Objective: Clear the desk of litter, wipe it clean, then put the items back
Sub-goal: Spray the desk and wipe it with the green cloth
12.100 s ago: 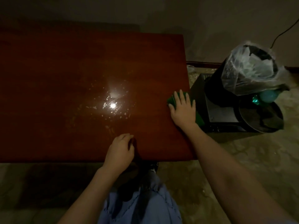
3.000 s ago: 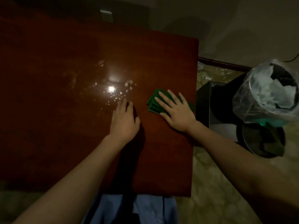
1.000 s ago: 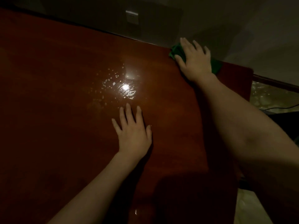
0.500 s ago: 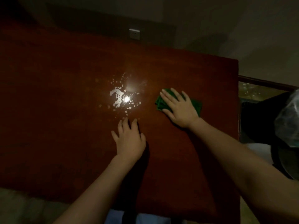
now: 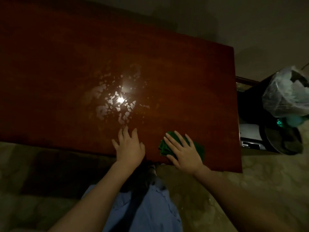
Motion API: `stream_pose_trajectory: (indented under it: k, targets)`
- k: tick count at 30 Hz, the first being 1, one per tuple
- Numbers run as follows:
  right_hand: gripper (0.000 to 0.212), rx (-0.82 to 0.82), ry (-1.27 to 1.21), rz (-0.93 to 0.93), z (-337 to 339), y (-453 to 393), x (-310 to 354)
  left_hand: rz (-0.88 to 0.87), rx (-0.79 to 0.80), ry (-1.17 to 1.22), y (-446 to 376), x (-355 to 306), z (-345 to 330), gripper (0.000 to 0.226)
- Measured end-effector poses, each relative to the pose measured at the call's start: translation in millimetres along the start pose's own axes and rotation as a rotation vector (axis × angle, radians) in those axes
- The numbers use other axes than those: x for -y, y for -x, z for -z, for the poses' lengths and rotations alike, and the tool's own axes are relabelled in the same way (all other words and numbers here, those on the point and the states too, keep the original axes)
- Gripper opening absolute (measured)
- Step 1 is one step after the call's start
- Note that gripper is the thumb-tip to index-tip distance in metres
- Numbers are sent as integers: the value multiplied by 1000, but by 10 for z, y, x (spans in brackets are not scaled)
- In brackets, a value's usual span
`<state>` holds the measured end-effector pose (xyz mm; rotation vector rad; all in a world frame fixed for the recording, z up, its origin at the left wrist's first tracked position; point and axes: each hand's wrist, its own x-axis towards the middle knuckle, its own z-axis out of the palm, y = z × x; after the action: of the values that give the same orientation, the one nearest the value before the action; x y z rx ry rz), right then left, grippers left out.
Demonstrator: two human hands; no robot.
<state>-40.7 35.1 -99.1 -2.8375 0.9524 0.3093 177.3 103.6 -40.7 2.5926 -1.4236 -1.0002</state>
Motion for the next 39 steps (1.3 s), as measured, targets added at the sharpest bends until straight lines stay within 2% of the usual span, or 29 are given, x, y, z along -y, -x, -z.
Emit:
stream_pose_trajectory:
  k: [5, 8, 12, 17, 21, 26, 33, 39]
  targets:
    - [61, 32, 12, 10, -68, 282, 345, -7, -27, 10, 139, 195, 77, 60]
    - [67, 74, 46, 141, -15, 171, 413, 2, -14, 27, 180, 213, 119, 60]
    - [62, 135, 77, 236, 156, -234, 269, 5, -18, 41, 84, 155, 213, 60]
    - [61, 133, 29, 91, 301, -744, 49, 6, -60, 51, -243, 31, 393, 62]
    - [62, 116, 23, 100, 398, -1157, -270, -6, -50, 62, -571, -165, 530, 64]
    - [63, 61, -55, 8, 582, -1809, -784, -20, -27, 41, -1171, -451, 755, 59]
    - [64, 17, -54, -56, 827, -2795, -1565, -43, -62, 54, -2017, -814, 1062, 60]
    - [62, -5, -54, -134, 1083, -3615, -2104, -46, -109, 57, -2427, -861, 1202, 58]
